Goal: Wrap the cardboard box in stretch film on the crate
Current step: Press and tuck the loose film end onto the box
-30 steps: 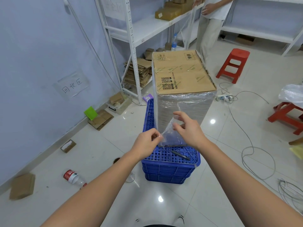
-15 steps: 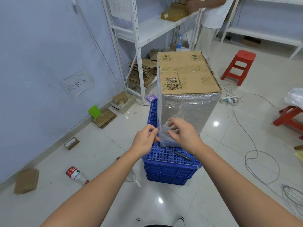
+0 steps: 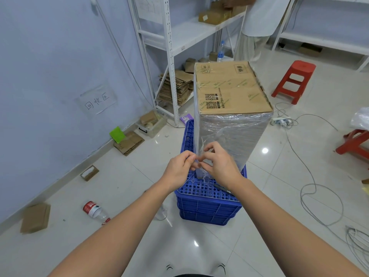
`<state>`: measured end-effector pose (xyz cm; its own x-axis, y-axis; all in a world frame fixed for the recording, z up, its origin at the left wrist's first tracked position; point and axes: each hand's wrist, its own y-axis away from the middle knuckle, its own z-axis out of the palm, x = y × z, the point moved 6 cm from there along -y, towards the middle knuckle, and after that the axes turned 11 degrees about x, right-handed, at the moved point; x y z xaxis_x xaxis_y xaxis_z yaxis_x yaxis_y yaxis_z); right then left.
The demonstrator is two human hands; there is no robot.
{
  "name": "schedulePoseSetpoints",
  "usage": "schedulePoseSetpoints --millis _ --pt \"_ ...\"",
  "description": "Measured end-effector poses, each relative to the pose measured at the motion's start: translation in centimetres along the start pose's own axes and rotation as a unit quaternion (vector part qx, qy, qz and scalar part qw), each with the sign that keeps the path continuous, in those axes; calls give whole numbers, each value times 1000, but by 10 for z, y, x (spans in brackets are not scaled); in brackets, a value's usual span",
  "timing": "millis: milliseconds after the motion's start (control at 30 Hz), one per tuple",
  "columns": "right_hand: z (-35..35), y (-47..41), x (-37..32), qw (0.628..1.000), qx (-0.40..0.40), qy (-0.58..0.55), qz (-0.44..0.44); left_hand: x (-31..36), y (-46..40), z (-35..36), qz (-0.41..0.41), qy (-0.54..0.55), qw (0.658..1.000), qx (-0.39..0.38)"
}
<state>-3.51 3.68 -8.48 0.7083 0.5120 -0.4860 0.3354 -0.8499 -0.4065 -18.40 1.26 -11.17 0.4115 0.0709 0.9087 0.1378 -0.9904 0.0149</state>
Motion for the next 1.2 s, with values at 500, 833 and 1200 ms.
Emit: schedulePoseSetpoints --millis 500,833,1200 --pt "-4 -7 -8 999 43 10 -7 4 1 -3 -27 -21 999 0" --pt "4 -6 -10 999 -25 26 5 7 0 -1 -29 -27 999 12" --pt "3 -9 -5 998 -46 50 -14 4 -8 0 23 -160 985 61"
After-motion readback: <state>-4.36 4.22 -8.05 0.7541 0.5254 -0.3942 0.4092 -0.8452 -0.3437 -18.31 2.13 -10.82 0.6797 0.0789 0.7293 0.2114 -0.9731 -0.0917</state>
